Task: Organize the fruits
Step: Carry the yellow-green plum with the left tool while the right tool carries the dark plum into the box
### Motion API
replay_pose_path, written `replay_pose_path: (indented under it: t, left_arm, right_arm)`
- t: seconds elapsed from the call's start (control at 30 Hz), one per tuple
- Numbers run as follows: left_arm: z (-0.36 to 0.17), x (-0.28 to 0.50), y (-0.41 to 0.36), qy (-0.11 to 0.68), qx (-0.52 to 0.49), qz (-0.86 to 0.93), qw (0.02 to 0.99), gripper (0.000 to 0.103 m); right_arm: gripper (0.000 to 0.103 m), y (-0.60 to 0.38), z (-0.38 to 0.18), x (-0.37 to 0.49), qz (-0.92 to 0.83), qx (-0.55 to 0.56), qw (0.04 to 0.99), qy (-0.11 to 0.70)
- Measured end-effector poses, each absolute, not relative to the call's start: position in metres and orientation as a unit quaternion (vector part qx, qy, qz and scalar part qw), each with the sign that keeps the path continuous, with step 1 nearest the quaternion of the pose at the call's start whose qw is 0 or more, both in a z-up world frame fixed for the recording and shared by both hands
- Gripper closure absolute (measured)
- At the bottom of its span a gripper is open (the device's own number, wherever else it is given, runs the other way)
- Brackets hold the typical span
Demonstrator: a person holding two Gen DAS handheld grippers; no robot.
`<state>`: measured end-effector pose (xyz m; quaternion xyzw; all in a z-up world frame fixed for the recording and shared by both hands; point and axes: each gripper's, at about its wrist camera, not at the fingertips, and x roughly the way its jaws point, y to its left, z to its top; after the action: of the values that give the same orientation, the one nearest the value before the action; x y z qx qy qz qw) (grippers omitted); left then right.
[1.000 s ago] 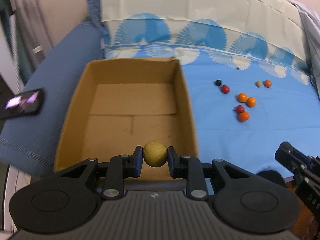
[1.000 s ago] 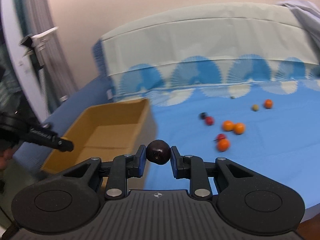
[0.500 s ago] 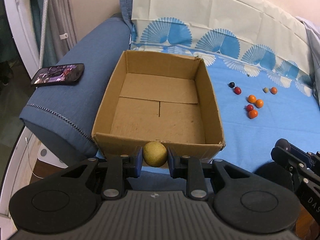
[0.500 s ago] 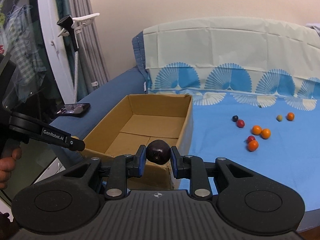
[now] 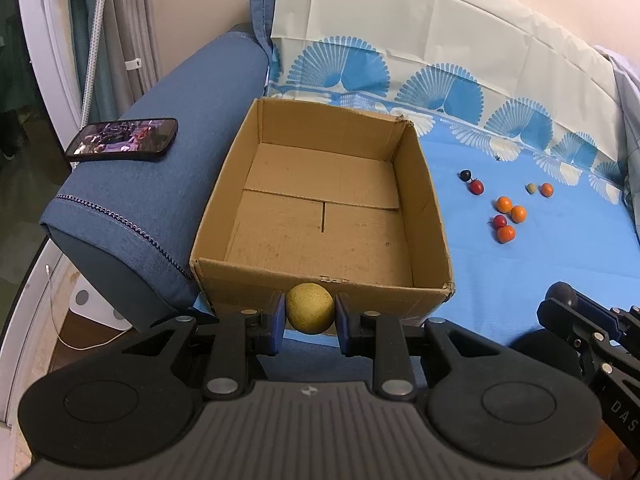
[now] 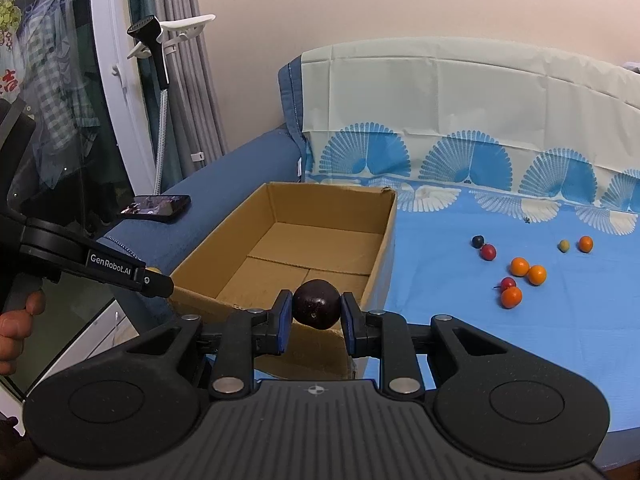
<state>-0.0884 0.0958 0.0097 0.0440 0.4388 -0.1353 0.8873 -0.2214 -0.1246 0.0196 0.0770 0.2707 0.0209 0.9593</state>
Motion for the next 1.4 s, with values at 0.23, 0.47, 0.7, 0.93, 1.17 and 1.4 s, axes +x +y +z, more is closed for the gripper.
replay_pose_path:
  t: [0.23, 0.47, 0.7, 0.93, 1.17, 1.4]
  left_arm:
    - [0.005, -0.083, 0.096, 0.445, 0.044, -0.133, 0.884, 0.074]
    - [-0.001, -0.071, 0.094, 0.453, 0.046, -0.132, 0.88, 0.074]
    - [-0.01, -0.05, 0.092, 0.467, 0.045, -0.127, 0.874, 0.074]
    - [-0.021, -0.018, 0.09, 0.481, 0.051, -0.121, 0.867, 0.074]
    - [-0.033, 0.017, 0.084, 0.489, 0.063, -0.115, 0.863, 0.074]
    - [-0.05, 0.055, 0.074, 0.5, 0.073, -0.108, 0.856, 0.074]
  right_arm:
    - [0.076, -0.12, 0.017, -0.215, 0.025, 0.074, 0.957, 0.278]
    - [0.076, -0.12, 0.012, -0.204, 0.031, 0.071, 0.954, 0.289]
    - [0.076, -0.122, 0.004, -0.181, 0.031, 0.074, 0.95, 0.302]
    - [0.076, -0.126, -0.008, -0.145, 0.035, 0.086, 0.944, 0.318]
    - [0.076, -0.124, -0.022, -0.101, 0.042, 0.082, 0.939, 0.332]
    - [0.076, -0.122, -0.038, -0.058, 0.048, 0.067, 0.936, 0.343]
